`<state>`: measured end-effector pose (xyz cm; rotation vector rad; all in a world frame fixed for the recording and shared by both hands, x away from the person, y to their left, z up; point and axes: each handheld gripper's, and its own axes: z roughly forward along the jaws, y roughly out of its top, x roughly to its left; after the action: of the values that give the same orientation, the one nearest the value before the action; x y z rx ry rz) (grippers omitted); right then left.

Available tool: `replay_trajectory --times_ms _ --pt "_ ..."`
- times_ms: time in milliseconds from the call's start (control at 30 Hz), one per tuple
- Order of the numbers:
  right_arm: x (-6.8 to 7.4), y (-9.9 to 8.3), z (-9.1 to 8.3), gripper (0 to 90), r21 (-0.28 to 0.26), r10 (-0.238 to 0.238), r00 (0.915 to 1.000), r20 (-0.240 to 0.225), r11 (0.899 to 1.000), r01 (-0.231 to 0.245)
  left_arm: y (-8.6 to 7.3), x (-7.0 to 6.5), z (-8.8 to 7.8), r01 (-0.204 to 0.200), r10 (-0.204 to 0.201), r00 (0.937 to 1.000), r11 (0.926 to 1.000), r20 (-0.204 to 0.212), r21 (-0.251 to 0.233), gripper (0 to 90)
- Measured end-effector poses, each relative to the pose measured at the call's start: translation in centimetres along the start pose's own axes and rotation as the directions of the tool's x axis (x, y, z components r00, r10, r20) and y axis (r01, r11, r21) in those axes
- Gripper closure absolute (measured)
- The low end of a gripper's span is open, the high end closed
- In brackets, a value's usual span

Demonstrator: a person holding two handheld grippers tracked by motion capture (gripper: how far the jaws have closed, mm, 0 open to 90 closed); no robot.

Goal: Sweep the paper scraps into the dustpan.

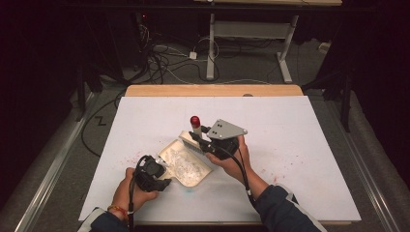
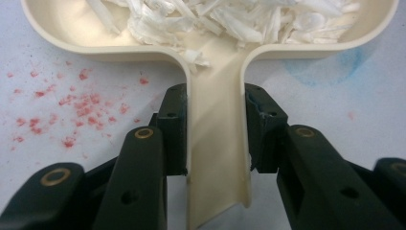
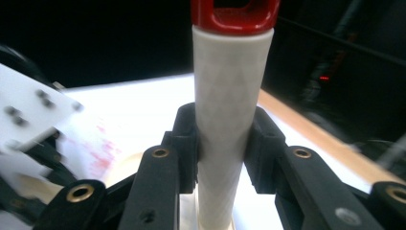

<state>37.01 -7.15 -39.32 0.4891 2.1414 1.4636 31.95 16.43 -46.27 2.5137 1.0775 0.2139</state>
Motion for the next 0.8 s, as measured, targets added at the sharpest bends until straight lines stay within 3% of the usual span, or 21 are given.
replay_trajectory --times_ms 33,100,333,400,633,800 --pt "0.1 -0.1 0.0 70.2 -0.009 0.011 0.9998 -0.018 1.000 -0.011 0.0 0.0 0.0 0.001 -0.001 1.0000 1.0000 -0.001 -0.001 63.3" --pt "0.9 0.0 -0.1 70.2 -0.010 -0.024 0.9995 -0.023 1.000 0.023 0.1 0.0 0.0 -0.002 0.002 1.0000 1.0000 0.000 0.002 63.3" --pt "2.5 0.9 -0.9 70.3 -0.013 -0.046 0.9921 -0.117 0.999 0.044 0.2 0.0 0.1 0.008 -0.008 1.0000 1.0000 0.002 -0.006 63.3" --pt "2.6 1.0 -1.1 70.3 -0.013 -0.058 0.9931 -0.102 0.998 0.057 0.2 0.0 0.1 0.009 -0.008 1.0000 0.9999 0.005 -0.007 63.3" --pt "0.6 1.7 -2.8 70.2 -0.053 0.004 0.9990 -0.045 0.999 -0.007 0.2 0.1 0.1 0.012 -0.012 0.9999 0.9999 0.006 -0.011 63.3" --pt "-0.3 1.7 -3.8 70.3 -0.051 0.034 0.9993 -0.013 0.998 -0.035 0.2 0.3 0.1 0.020 -0.020 0.9998 0.9997 0.008 -0.014 63.2"
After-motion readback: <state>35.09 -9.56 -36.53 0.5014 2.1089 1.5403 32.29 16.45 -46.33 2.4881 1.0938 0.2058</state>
